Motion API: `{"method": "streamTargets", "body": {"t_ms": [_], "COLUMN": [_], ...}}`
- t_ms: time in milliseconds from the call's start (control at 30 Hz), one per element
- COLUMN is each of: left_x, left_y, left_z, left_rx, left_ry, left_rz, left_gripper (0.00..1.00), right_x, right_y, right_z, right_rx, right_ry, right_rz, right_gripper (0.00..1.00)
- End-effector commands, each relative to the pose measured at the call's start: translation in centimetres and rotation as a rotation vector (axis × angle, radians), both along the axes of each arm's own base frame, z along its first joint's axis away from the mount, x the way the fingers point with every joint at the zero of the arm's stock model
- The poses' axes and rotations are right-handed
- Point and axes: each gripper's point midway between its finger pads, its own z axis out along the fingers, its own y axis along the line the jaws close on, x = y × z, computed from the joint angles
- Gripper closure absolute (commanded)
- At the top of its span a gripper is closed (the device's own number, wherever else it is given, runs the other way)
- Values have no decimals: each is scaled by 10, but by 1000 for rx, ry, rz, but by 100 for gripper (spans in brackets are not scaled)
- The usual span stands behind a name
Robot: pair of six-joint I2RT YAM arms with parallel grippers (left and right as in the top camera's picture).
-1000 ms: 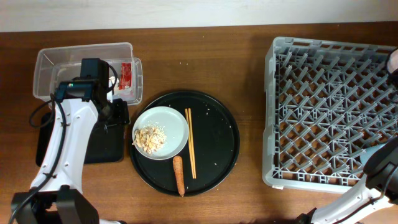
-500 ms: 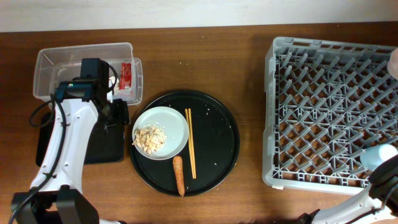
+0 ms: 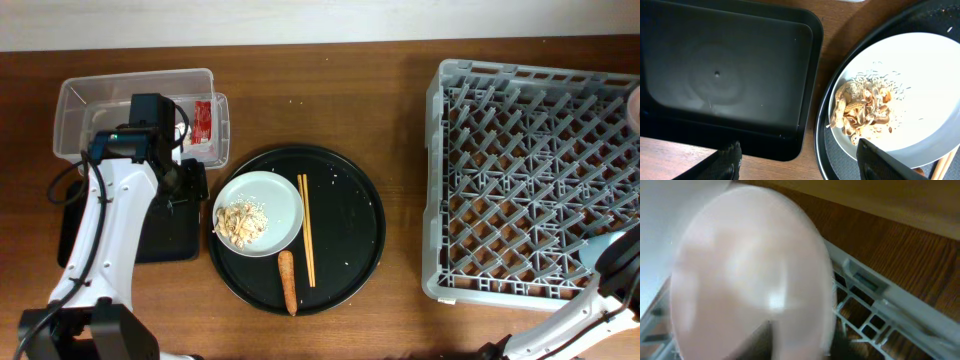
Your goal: Sort waste into correct bins and load items into the dishwasher rack
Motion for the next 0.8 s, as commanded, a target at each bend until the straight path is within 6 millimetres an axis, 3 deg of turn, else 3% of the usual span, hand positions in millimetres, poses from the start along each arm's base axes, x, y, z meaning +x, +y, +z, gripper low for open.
{"method": "streamTargets", "body": {"t_ms": [0, 67, 200, 233, 300, 433, 633, 767], "left_x": [0, 0, 0, 0, 1, 0, 1, 1], "left_y": [-1, -1, -1, -1, -1, -1, -1, -1], "left_z": [7, 7, 7, 7, 7, 7, 7, 7], "left_rx": [-12, -12, -12, -12, -12, -12, -12, -12], "left_ry": [-25, -25, -26, -26, -26, -26, -26, -26], "left_rz": [9, 9, 9, 9, 9, 10, 9, 10], "left_gripper": [27, 27, 27, 27, 27, 27, 27, 27], "right_x": [0, -6, -23, -30, -55, -88, -85, -92], "right_y": [2, 7, 27, 31, 43, 73, 111, 119], "right_z": [-4, 7, 96, 103, 99, 111, 83, 50], "right_rx": [11, 13, -208, -272, -425, -532, -575, -578], "right_ry": [18, 26, 79, 152, 484, 703, 850, 903], "right_rz": [-3, 1, 114, 110, 20, -266, -208, -176], "right_gripper": [96, 96, 96, 96, 96, 96, 95, 96]}}
